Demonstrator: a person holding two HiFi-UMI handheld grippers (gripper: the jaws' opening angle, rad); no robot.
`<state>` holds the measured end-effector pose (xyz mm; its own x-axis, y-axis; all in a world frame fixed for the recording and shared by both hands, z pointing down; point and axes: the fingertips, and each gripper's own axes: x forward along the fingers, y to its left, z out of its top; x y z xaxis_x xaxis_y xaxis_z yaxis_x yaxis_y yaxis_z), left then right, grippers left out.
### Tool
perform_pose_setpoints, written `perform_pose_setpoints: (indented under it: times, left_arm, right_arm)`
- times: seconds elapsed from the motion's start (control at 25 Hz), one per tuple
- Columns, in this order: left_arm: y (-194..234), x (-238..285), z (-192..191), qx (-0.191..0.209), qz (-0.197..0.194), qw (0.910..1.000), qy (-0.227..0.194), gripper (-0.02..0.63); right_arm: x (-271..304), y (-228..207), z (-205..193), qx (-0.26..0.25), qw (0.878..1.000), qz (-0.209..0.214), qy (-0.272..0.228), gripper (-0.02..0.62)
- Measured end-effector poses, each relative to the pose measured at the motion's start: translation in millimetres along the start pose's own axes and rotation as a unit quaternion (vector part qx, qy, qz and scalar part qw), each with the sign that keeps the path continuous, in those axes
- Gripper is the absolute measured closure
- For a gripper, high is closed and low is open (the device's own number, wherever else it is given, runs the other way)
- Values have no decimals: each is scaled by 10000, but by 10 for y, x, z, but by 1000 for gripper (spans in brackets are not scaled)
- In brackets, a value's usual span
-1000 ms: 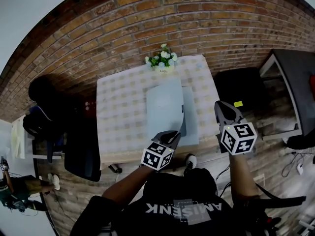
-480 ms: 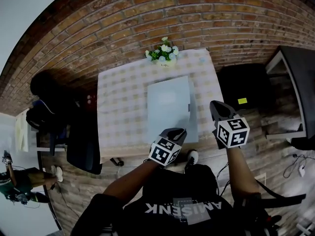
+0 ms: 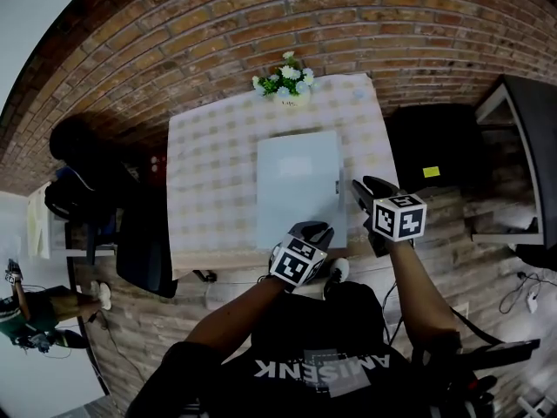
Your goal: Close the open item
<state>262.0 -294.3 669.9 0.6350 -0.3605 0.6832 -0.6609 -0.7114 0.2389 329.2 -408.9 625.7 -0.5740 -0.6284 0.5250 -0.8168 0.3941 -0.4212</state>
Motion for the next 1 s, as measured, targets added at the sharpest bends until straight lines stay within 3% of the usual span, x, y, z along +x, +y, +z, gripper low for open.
perform_pose_setpoints:
  times: [0.2,0.76,1.0]
  left_arm:
    - [13,101,-30,-2,28,10000,29,532]
    - [-23,241,-65,-191,-56,9994,283,518]
    - [-27,289,-86,-154,-77,9992,350,511]
  right_arm:
    - [247,-62,-237,255,9986,238,392,382]
    - [719,-291,-662,832,9894,515,1077,351]
    - [753,-335,-683,634,9897,527,1171,334]
